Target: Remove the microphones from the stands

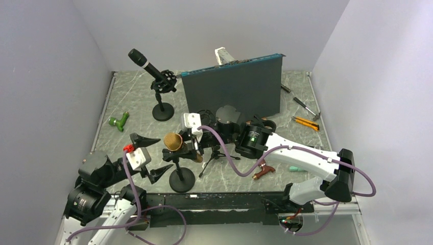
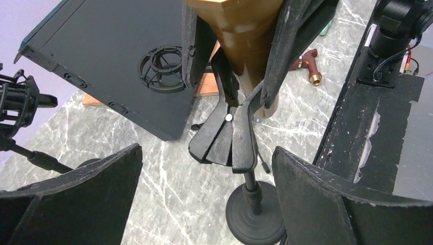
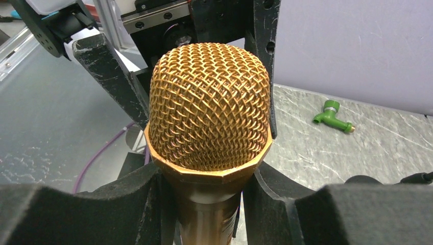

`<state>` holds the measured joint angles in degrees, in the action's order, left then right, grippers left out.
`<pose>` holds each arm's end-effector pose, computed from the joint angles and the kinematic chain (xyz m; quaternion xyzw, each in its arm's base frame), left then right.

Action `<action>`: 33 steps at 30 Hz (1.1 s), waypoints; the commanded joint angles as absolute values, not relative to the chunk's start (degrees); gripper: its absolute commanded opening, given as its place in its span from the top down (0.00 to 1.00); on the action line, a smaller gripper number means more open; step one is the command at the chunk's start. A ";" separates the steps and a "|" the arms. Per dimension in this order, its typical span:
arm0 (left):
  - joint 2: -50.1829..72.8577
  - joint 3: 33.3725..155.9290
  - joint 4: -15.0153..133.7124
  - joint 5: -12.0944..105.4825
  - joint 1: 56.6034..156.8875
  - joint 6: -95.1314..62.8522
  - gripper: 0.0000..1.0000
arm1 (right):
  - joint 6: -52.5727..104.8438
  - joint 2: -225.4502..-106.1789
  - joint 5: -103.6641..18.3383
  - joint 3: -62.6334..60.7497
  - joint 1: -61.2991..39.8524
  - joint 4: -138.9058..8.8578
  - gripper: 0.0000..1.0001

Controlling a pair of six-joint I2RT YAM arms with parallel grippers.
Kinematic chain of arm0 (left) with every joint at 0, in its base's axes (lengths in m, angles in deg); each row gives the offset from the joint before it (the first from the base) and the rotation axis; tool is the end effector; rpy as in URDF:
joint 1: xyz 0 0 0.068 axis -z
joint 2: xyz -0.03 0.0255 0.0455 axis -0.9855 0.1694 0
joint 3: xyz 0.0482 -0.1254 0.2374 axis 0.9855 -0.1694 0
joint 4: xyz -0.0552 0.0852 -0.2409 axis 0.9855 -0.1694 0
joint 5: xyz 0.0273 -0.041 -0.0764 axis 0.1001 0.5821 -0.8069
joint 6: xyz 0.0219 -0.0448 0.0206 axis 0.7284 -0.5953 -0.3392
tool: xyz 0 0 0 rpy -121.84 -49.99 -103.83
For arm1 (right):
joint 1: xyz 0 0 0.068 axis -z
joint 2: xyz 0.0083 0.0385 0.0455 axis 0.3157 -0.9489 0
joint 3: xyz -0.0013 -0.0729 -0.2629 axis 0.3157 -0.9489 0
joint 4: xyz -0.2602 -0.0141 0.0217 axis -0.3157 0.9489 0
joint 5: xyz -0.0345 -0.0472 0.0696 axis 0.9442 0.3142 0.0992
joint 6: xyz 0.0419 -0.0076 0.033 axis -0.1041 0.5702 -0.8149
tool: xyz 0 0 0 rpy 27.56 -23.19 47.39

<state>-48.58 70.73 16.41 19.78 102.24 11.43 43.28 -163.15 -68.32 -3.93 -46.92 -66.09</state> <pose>0.0307 -0.0344 0.3525 0.4215 0.6162 -0.2605 0.6121 0.1159 0.2991 0.3977 -0.5867 0.4409 0.4858 0.4748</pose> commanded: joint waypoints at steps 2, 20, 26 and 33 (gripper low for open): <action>-46.40 70.10 22.40 15.65 102.22 11.83 0.03 | 45.56 -164.14 -70.49 -2.90 -46.10 -64.32 1.00; -44.07 69.94 19.56 13.15 102.22 12.89 1.00 | 42.74 -164.84 -65.42 -1.37 -46.10 -66.65 1.00; -46.82 68.50 18.98 20.02 102.22 11.33 1.00 | 40.01 -163.01 -54.94 1.08 -46.19 -68.10 1.00; -52.69 65.76 21.00 34.49 102.22 7.97 1.00 | 35.96 -157.04 -52.32 -0.09 -46.16 -70.51 1.00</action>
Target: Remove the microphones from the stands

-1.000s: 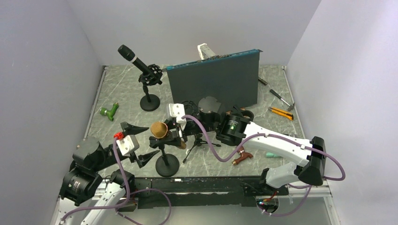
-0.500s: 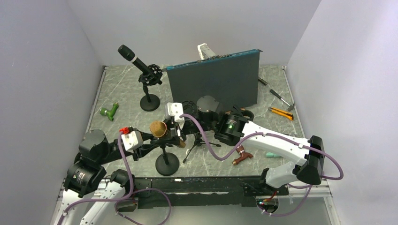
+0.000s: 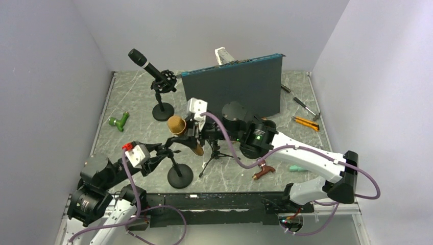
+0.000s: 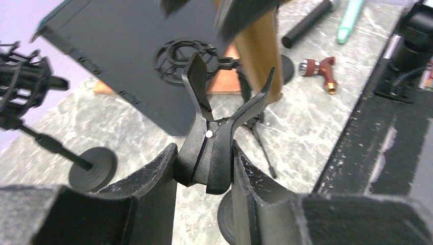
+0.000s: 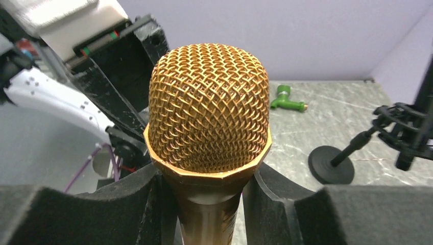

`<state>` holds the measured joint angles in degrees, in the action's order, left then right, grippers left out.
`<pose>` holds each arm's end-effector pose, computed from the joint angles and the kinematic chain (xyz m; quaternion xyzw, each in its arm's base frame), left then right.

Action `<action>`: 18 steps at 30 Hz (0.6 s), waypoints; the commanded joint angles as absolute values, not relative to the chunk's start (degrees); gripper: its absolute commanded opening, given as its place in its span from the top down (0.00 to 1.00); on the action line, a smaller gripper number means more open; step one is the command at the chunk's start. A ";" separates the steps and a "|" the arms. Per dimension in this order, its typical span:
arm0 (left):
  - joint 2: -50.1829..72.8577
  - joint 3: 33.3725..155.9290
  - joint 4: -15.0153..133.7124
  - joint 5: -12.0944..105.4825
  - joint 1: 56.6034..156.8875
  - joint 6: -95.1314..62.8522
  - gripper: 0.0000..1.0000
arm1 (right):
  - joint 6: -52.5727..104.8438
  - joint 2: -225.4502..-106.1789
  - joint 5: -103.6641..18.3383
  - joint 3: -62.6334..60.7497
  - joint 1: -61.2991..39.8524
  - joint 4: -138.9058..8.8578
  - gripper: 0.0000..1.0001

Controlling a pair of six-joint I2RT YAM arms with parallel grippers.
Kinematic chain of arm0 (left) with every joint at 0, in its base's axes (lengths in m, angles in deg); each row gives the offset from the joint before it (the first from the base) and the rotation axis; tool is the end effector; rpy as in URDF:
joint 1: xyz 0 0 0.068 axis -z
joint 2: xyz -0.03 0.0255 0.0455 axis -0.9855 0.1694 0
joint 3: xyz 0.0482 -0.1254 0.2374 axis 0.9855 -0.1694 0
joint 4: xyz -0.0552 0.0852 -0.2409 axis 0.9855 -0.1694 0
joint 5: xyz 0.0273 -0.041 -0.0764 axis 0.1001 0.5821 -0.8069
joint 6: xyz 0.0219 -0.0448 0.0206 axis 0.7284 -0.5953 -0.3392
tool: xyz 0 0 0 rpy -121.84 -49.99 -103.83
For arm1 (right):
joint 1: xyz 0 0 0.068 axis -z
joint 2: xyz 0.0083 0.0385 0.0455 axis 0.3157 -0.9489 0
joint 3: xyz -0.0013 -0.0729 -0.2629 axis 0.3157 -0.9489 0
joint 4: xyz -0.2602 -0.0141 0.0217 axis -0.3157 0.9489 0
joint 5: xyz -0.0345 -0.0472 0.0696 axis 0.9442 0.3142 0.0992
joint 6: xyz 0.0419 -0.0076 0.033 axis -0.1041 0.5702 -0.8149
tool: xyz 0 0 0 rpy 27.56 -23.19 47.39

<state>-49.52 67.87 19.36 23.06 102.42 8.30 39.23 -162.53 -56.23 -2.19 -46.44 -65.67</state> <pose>0.0370 -0.0353 0.3441 0.3903 0.6322 -0.2568 0.6180 0.1241 0.2946 0.4106 -0.5186 0.5083 0.4466 0.5227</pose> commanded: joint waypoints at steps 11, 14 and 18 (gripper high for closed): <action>-50.81 63.52 33.87 46.91 102.22 3.51 1.00 | 34.09 -149.71 -42.60 -5.99 -46.11 -73.55 1.00; -50.79 59.60 36.91 46.44 102.22 1.48 1.00 | 33.35 -148.20 -42.58 -8.59 -46.10 -74.74 1.00; -53.41 54.24 40.04 47.20 102.22 -1.50 1.00 | 33.04 -147.24 -42.23 -11.36 -46.08 -75.77 1.00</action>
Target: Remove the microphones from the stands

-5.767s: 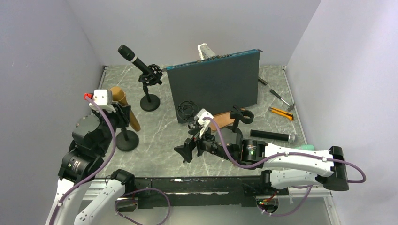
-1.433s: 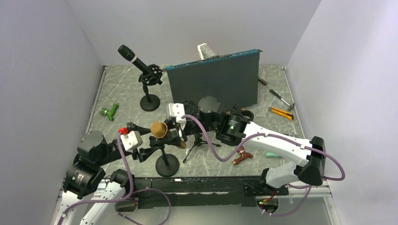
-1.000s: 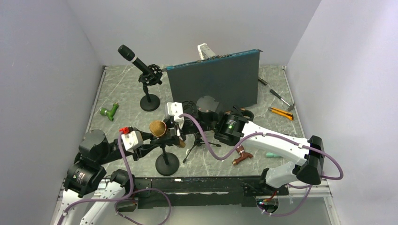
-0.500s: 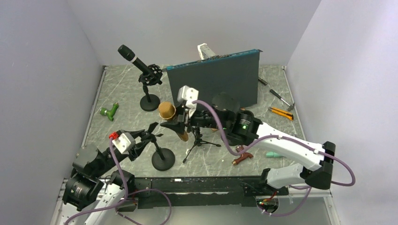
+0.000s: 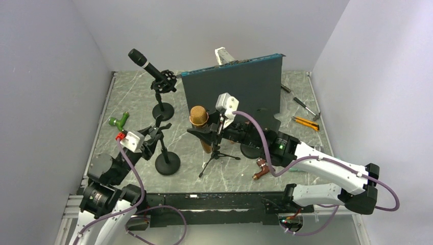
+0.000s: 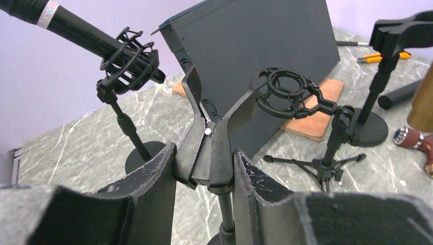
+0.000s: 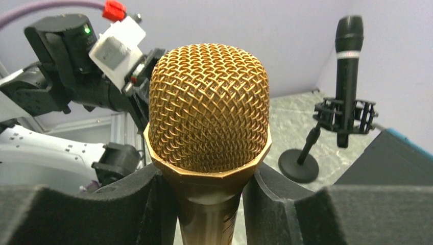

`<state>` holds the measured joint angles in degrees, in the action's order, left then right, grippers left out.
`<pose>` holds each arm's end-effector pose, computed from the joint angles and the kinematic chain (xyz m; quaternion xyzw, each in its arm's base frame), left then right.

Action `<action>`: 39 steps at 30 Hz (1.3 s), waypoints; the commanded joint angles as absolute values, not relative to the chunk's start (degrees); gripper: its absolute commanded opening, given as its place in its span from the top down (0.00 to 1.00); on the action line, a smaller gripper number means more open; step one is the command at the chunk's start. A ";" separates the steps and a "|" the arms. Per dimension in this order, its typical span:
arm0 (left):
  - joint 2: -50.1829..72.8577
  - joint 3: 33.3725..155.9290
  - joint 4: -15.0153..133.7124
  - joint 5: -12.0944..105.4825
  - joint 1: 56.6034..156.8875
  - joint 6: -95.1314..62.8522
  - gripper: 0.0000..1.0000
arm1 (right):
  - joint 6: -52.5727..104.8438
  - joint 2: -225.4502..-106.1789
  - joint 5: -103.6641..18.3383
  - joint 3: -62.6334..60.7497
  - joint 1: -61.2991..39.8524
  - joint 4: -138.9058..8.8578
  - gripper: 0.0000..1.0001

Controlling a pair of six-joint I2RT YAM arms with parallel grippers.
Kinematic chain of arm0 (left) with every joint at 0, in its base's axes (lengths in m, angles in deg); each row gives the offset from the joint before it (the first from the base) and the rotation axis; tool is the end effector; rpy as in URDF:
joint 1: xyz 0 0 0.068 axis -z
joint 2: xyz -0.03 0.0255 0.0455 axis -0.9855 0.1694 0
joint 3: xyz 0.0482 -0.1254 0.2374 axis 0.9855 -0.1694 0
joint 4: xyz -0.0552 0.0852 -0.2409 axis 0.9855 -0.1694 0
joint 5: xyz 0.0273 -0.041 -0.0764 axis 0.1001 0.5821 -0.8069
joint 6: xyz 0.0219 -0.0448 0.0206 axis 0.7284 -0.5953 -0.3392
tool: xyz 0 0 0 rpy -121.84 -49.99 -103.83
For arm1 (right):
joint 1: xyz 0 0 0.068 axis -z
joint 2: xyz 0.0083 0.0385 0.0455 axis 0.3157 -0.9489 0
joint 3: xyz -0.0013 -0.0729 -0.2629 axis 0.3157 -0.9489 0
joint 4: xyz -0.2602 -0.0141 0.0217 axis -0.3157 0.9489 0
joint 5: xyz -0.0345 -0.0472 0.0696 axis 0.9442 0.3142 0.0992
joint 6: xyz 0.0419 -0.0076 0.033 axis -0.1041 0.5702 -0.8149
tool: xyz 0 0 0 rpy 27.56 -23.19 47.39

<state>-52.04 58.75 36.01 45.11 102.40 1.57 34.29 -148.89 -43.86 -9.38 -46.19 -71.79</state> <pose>0.0622 -0.0318 0.3295 0.2279 0.6498 -0.1592 0.7074 0.1041 0.2320 0.4415 -0.4008 0.5102 0.4407 0.6204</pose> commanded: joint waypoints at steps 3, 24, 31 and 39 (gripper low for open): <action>-52.54 54.73 33.91 51.54 102.21 -3.99 1.00 | 31.33 -147.30 -42.21 -12.33 -46.11 -75.85 1.00; -52.88 46.69 27.91 59.61 104.15 -33.59 1.00 | 26.76 -147.24 -43.45 -18.86 -46.04 -82.23 1.00; -47.03 43.18 28.73 69.41 113.64 -36.92 1.00 | 26.01 -147.49 -43.74 -19.42 -45.82 -83.08 1.00; -47.15 42.28 27.96 74.06 118.53 -38.46 1.00 | 26.34 -144.97 -41.71 -20.64 -45.54 -81.35 1.00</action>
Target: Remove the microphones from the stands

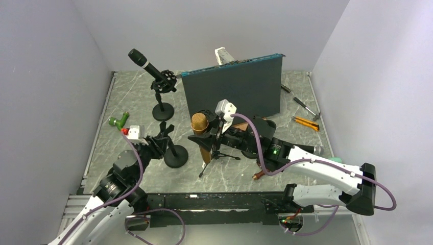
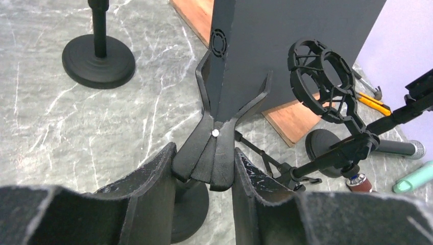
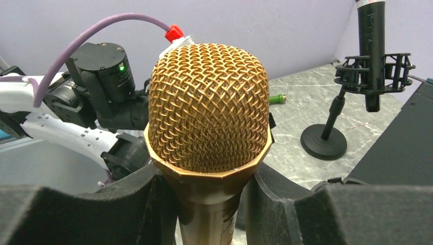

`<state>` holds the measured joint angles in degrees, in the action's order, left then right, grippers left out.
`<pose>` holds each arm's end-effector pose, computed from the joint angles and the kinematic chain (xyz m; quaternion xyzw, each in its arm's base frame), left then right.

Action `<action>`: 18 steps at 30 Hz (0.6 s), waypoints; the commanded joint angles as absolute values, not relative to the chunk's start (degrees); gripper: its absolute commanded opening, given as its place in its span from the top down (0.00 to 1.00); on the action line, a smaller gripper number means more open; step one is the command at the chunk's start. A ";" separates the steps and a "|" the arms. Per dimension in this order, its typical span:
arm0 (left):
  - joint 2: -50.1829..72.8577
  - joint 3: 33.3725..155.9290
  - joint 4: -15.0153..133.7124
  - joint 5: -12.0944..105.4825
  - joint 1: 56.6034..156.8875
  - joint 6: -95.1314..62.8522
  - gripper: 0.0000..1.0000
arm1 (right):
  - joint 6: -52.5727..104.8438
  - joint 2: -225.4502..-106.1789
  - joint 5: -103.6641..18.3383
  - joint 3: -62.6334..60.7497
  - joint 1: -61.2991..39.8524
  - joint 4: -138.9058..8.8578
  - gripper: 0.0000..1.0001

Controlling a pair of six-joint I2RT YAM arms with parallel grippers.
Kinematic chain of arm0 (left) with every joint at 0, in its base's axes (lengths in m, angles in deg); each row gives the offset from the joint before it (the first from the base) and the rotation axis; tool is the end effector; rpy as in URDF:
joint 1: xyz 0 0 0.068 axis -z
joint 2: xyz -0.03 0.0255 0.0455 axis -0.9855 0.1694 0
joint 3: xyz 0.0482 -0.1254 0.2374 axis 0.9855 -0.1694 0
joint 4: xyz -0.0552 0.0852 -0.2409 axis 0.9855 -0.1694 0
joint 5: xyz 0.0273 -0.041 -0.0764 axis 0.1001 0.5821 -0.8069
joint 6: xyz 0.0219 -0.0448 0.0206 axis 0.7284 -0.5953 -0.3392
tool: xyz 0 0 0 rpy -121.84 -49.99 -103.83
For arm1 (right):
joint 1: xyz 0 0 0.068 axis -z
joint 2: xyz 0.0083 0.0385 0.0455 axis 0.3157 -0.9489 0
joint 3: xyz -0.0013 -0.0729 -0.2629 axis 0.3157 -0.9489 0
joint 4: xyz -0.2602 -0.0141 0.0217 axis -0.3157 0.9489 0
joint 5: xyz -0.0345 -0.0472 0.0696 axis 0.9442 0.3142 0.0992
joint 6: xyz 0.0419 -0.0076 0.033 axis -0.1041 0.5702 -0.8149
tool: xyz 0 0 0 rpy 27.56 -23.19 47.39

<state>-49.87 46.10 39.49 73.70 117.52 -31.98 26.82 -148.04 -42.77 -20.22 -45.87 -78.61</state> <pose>0.0886 -0.0529 0.2619 -0.0420 0.7529 -0.2410 0.6109 0.1088 0.2368 0.3908 -0.3681 0.5589 0.4645 0.5800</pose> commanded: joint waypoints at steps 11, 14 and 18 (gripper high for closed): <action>-46.28 51.61 23.79 77.18 119.20 -38.60 0.71 | 27.16 -142.20 -36.76 -18.47 -45.14 -75.44 1.00; -43.33 57.06 22.65 75.99 119.23 -39.13 0.59 | 27.76 -141.08 -33.84 -14.88 -45.12 -69.67 1.00; -41.80 59.43 23.58 73.75 119.23 -39.45 0.44 | 27.86 -138.27 -28.95 -11.63 -45.13 -61.79 1.00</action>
<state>-43.01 56.31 26.07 77.11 118.83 -35.91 27.28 -142.73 -35.23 -17.35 -45.36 -68.69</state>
